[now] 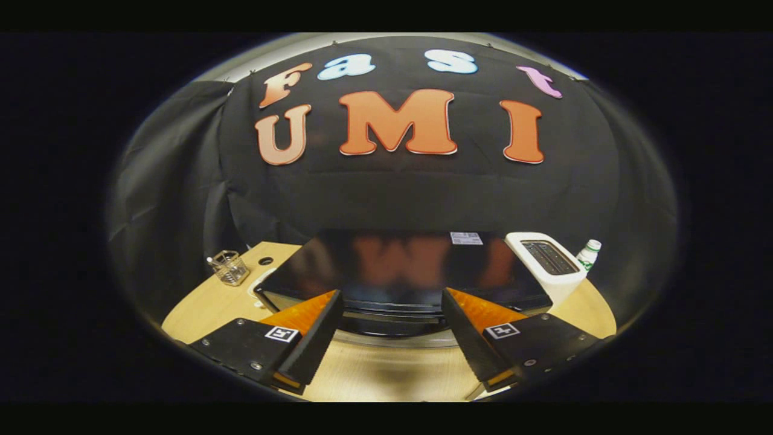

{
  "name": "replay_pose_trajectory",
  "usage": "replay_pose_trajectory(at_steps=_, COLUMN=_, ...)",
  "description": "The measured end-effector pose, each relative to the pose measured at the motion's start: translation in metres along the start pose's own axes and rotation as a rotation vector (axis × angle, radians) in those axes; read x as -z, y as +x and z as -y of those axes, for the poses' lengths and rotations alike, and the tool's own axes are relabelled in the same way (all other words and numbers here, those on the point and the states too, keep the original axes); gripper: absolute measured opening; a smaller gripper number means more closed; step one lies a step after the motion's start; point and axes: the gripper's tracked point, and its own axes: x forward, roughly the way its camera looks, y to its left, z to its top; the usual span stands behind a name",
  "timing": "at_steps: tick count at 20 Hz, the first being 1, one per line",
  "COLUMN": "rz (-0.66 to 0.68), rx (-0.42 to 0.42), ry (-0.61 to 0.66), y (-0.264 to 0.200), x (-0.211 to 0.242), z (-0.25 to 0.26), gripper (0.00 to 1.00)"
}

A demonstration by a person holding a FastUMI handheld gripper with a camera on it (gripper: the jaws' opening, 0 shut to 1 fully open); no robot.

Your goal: Open the toaster oven, put the food inside, and close the toaster oven door.

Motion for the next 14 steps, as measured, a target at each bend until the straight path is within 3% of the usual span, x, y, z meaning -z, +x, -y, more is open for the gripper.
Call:
replay_pose_trajectory(at_steps=3, rz=0.043, rx=0.004, ry=-0.001, y=0.006, x=0.0, z=-0.004, gripper=0.97)
replay_pose_trajectory(at_steps=6, rz=0.087, rx=-0.001, ry=0.003, y=-0.001, x=0.003, z=-0.012, gripper=0.89)
replay_pose_trajectory(at_steps=11, rz=0.164, rx=-0.082, ry=0.035, y=-0.022, x=0.011, z=-0.02, gripper=0.69)
replay_pose_trajectory(at_steps=14, rz=0.13, rx=-0.117, ry=0.037, y=-0.037, x=0.028, z=-0.019, gripper=0.57)
